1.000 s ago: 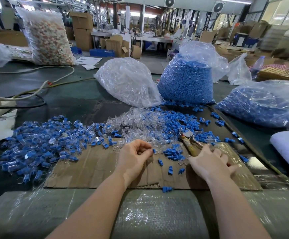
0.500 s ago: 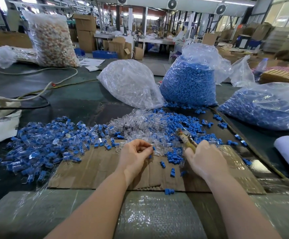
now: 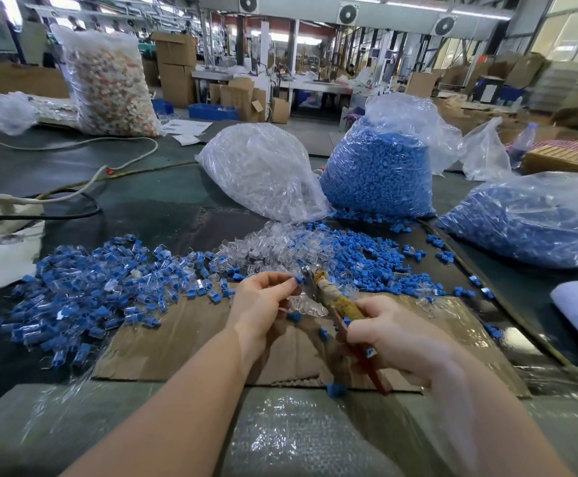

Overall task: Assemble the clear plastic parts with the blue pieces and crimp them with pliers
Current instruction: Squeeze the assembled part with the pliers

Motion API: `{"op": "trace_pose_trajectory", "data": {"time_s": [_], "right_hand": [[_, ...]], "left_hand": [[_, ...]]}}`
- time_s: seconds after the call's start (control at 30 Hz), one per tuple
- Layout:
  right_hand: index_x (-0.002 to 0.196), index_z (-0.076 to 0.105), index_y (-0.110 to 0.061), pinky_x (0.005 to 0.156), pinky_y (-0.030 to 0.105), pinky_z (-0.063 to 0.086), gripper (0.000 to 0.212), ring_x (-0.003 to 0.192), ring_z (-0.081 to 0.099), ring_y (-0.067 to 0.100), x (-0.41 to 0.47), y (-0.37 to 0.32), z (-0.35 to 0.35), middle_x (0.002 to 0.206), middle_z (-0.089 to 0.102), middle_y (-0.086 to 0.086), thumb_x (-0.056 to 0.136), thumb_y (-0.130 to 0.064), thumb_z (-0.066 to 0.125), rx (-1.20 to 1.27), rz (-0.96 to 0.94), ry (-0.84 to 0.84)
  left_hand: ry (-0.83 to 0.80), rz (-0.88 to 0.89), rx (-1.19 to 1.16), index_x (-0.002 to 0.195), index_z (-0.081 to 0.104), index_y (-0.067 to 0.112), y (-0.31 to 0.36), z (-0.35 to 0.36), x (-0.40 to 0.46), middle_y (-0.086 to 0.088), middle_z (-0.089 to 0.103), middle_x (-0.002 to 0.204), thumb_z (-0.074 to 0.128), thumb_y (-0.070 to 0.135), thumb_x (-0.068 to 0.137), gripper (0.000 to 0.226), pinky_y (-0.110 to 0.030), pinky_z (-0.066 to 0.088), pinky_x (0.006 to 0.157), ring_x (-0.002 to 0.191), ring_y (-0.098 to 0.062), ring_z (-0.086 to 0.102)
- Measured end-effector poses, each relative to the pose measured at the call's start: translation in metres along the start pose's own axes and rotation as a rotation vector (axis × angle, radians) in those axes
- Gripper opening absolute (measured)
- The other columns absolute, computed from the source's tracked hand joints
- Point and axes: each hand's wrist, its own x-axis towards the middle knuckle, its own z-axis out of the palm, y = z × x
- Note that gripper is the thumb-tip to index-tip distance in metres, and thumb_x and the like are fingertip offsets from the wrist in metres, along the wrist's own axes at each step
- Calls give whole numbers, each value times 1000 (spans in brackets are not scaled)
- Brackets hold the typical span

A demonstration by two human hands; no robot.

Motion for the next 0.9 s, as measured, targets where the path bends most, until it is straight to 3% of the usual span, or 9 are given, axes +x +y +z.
{"op": "trace_pose_trajectory", "data": {"time_s": [0.13,0.23,0.4,0.5,0.57,0.7,0.9], "right_hand": [[101,50,6,81,55,51,20,88,65,41,4,2,-2,91,59,24,82,6,45,13,40,17],[91,49,-6,80,53,52,15,84,65,33,4,1,-4,90,59,20,81,5,44,37,44,-4],[89,50,-10,81,54,52,20,97,63,42,3,0,-8,89,60,20,80,6,43,69,19,-11],[89,50,-10,77,47,54,20,86,66,35,1,-2,-8,86,58,16,81,6,44,74,11,-35],[90,50,-12,72,42,53,22,83,62,30,-1,-4,-6,87,53,15,81,7,43,70,0,-26],[89,48,-13,68,36,47,23,81,56,27,0,-3,-1,90,46,13,78,7,43,-36,-24,28],[73,40,-10,66,35,40,17,75,47,24,1,-4,10,79,43,11,80,5,44,-133,-31,32]], "left_hand": [[-54,112,173,90,69,20,3,-2,-4,4,69,67,62,7,86,15,-15,42,46,50,1,55],[-137,174,278,98,69,27,8,-1,-8,9,62,63,58,10,90,22,-15,40,48,51,-2,48],[-228,219,503,111,64,27,13,1,-6,0,57,71,51,6,93,30,-19,31,45,49,-8,36],[-236,198,561,109,59,32,12,2,-2,-5,57,79,51,7,93,30,-18,34,46,51,-8,40],[-193,178,479,105,59,31,10,3,0,-2,58,76,54,7,92,28,-17,40,48,54,-8,46],[-31,22,47,96,63,10,4,1,9,0,64,66,57,0,88,14,-17,45,47,49,-5,54],[68,7,7,84,63,8,1,3,9,-5,63,68,57,-3,87,13,-14,46,46,48,-3,55]]}}
